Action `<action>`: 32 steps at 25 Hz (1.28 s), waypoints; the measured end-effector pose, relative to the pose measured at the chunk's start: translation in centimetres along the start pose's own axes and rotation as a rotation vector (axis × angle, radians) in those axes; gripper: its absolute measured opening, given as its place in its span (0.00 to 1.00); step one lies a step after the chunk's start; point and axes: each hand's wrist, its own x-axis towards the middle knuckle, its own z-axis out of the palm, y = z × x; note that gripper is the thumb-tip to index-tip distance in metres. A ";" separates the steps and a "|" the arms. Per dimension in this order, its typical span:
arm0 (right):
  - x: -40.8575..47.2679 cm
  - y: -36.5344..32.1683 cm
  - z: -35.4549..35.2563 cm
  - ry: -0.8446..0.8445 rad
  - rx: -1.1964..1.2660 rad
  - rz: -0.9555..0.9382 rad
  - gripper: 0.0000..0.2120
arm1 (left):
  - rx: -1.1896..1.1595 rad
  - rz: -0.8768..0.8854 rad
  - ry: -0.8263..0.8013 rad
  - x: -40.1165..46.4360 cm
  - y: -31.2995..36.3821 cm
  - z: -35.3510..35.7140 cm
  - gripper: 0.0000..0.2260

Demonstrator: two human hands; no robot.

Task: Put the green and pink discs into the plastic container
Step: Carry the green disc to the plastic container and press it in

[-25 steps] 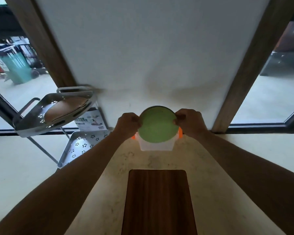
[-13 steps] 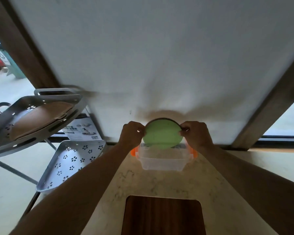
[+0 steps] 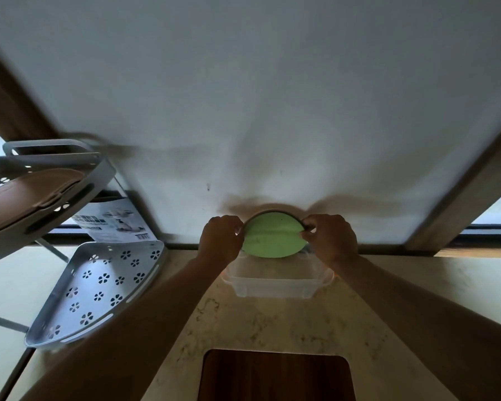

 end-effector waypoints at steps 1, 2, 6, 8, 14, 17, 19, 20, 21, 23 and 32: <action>0.1 0.0 0.1 0.009 -0.015 -0.013 0.10 | 0.034 0.018 0.001 0.0 0.0 0.2 0.07; 0.2 0.0 0.1 0.014 -0.028 -0.030 0.10 | 0.070 0.036 0.003 0.1 -0.1 0.3 0.07; 0.8 0.1 0.3 0.029 -0.144 -0.114 0.11 | 0.142 0.062 0.024 0.5 -0.2 0.9 0.08; 0.7 0.1 0.6 0.031 -0.218 -0.155 0.11 | 0.141 0.066 0.053 0.4 -0.2 1.1 0.08; 0.3 0.2 1.0 0.049 -0.255 -0.119 0.11 | 0.059 0.069 0.141 -0.1 0.0 1.6 0.05; 0.0 0.1 0.8 0.073 -0.206 -0.108 0.11 | 0.024 0.076 0.159 -0.3 0.2 1.1 0.05; -0.4 -0.2 0.4 0.101 -0.129 -0.118 0.10 | 0.006 0.063 0.153 -0.5 0.4 0.6 0.08; -0.6 -0.4 0.2 0.106 -0.096 -0.126 0.10 | 0.005 0.054 0.142 -0.7 0.5 0.2 0.09; -0.8 -0.6 -0.2 0.101 -0.078 -0.139 0.11 | 0.008 0.046 0.128 -0.9 0.6 -0.2 0.10; -1.3 -0.9 -1.3 0.060 -0.078 -0.186 0.12 | 0.026 0.039 0.103 -1.4 1.0 -1.2 0.11; -6.8 -4.8 -9.3 -0.291 -0.221 -0.252 0.31 | 0.179 0.104 -0.141 -8.1 4.5 -8.1 0.22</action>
